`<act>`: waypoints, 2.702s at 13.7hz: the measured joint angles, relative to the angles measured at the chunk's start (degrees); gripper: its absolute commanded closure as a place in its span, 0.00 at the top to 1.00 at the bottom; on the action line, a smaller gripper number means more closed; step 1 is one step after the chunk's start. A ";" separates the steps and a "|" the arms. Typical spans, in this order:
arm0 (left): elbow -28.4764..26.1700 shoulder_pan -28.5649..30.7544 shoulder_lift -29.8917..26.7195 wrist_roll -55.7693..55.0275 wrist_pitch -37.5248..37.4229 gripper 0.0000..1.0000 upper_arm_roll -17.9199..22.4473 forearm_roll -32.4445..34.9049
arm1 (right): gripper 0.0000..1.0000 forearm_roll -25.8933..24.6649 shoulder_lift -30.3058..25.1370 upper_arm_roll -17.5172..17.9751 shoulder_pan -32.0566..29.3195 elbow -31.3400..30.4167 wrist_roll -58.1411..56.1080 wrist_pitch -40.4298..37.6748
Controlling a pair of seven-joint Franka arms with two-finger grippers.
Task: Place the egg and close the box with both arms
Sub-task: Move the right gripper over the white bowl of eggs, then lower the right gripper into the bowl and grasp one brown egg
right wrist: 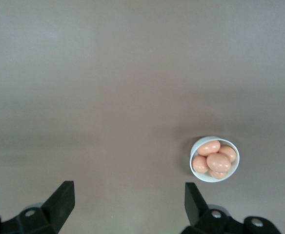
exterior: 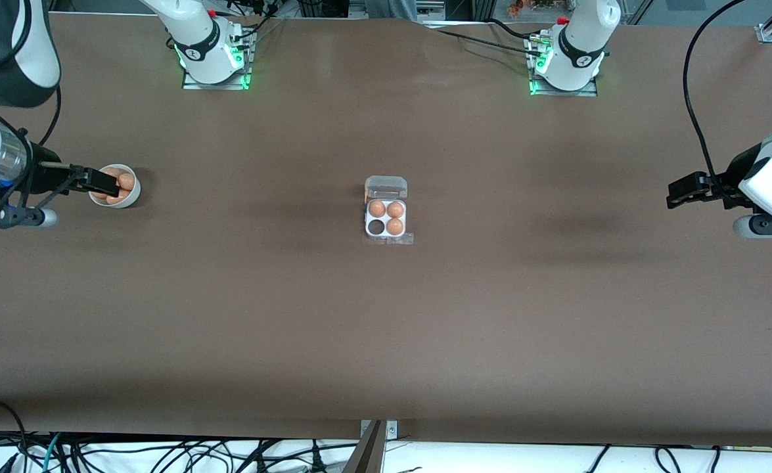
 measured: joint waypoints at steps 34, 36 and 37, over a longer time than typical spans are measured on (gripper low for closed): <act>0.01 0.02 0.00 0.00 -0.03 1.00 0.00 0.00 | 0.69 19.38 5.64 -16.80 -10.63 -32.99 -68.48 32.04; 0.01 0.02 0.00 0.00 -0.03 1.00 0.00 0.00 | 0.63 19.38 5.64 -16.80 -10.63 -32.97 -68.49 32.05; 0.01 0.03 0.00 0.00 -0.03 1.00 0.02 0.00 | 0.61 19.39 5.64 -16.80 -10.63 -32.94 -68.49 32.06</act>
